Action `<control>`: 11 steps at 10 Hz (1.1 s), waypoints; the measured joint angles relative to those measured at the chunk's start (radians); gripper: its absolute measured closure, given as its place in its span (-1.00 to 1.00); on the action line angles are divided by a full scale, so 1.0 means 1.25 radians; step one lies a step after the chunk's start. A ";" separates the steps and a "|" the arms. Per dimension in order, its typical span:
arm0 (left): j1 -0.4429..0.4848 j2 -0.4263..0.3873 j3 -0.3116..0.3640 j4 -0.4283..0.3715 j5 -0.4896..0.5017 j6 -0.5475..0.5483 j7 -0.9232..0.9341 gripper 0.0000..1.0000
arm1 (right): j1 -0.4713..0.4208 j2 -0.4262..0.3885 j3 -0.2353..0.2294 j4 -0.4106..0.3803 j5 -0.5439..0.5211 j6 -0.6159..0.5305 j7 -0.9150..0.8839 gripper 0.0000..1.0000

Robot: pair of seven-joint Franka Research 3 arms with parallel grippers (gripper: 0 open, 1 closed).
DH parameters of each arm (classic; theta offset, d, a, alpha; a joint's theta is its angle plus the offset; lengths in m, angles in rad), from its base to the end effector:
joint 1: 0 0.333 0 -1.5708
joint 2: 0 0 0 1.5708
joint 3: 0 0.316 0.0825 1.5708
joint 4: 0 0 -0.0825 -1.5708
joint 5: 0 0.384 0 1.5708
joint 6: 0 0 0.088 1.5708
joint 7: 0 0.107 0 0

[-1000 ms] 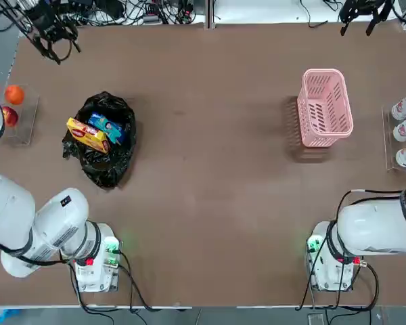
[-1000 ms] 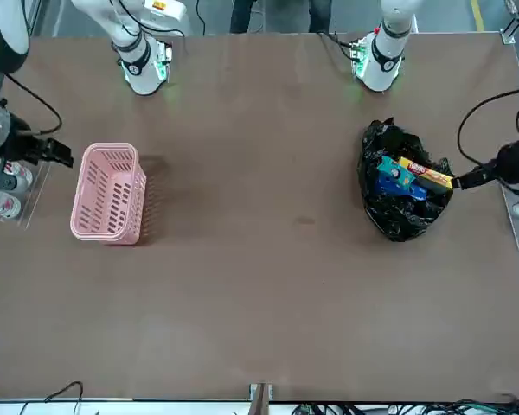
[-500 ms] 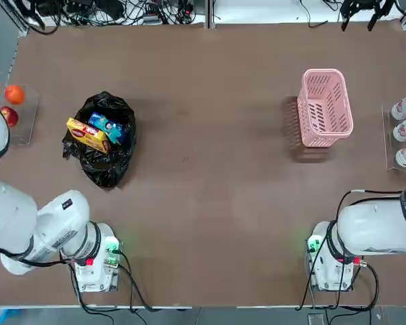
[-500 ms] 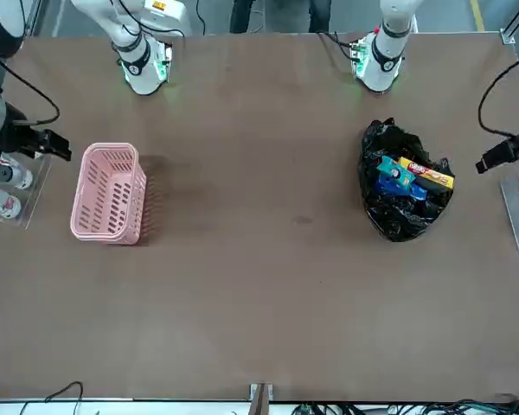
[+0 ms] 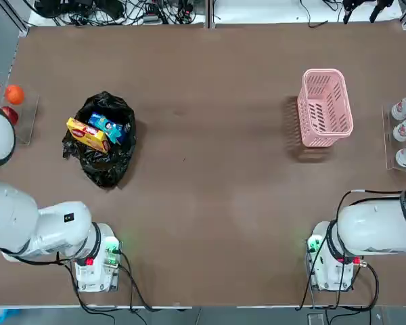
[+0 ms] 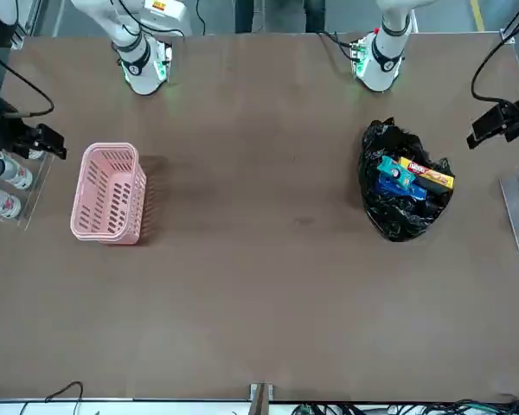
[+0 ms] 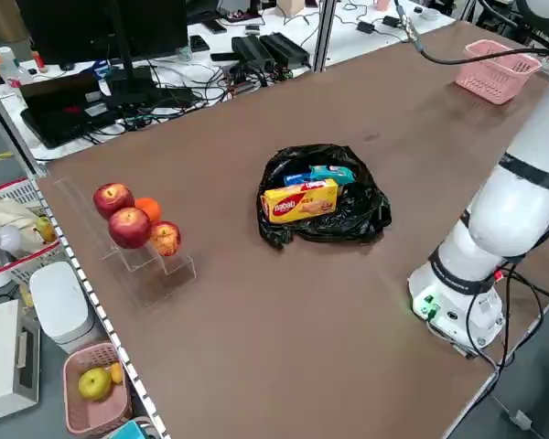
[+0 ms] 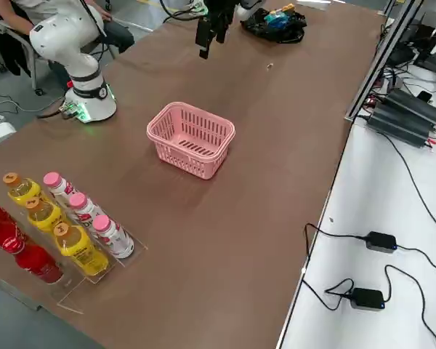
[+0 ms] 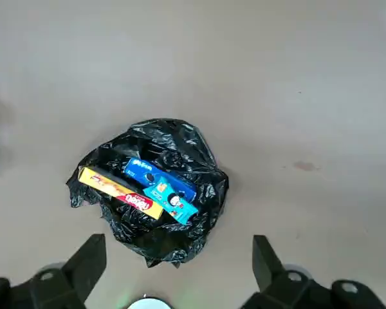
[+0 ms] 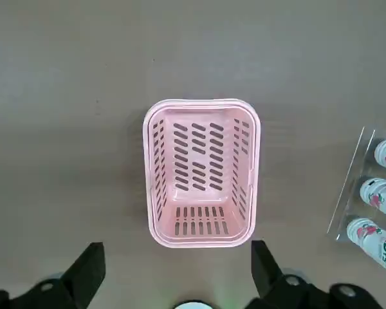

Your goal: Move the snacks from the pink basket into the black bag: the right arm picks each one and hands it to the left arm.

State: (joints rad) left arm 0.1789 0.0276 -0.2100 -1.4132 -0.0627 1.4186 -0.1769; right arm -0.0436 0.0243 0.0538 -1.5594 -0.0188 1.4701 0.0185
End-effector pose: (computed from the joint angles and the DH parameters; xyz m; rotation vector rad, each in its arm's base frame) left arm 0.5462 -0.0225 0.6699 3.0689 0.2105 -0.0438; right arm 0.5505 0.0031 0.6082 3.1175 -0.0141 -0.1768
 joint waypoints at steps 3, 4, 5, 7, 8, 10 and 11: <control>-0.122 -0.001 0.088 0.012 0.001 -0.025 0.002 -1.00 | 0.001 0.001 0.003 0.003 0.000 0.008 -0.007 -1.00; -0.128 -0.007 0.090 0.017 0.002 -0.027 0.007 -1.00 | 0.002 0.001 0.005 0.004 0.000 0.018 -0.007 -1.00; -0.130 -0.014 0.092 0.018 0.005 -0.030 0.017 -1.00 | 0.004 0.001 0.007 0.006 0.000 0.025 -0.007 -1.00; -0.137 -0.018 0.094 0.018 0.019 -0.031 0.041 -1.00 | 0.006 0.001 0.010 0.018 0.000 0.026 -0.007 -1.00; -0.139 -0.018 0.095 0.018 0.022 -0.032 0.063 -1.00 | 0.006 0.001 0.010 0.020 0.000 0.026 -0.007 -1.00; -0.139 -0.018 0.102 0.017 0.022 -0.033 0.078 -1.00 | 0.006 0.001 0.010 0.022 0.000 0.026 -0.008 -1.00; -0.139 -0.017 0.102 0.016 0.022 -0.033 0.078 -1.00 | 0.007 0.001 0.011 0.023 0.000 0.026 -0.009 -1.00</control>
State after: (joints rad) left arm 0.0047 0.0061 -0.0824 -1.3928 -0.0354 1.3777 -0.0789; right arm -0.0354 0.0253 0.0671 -1.5312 -0.0187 1.5021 0.0067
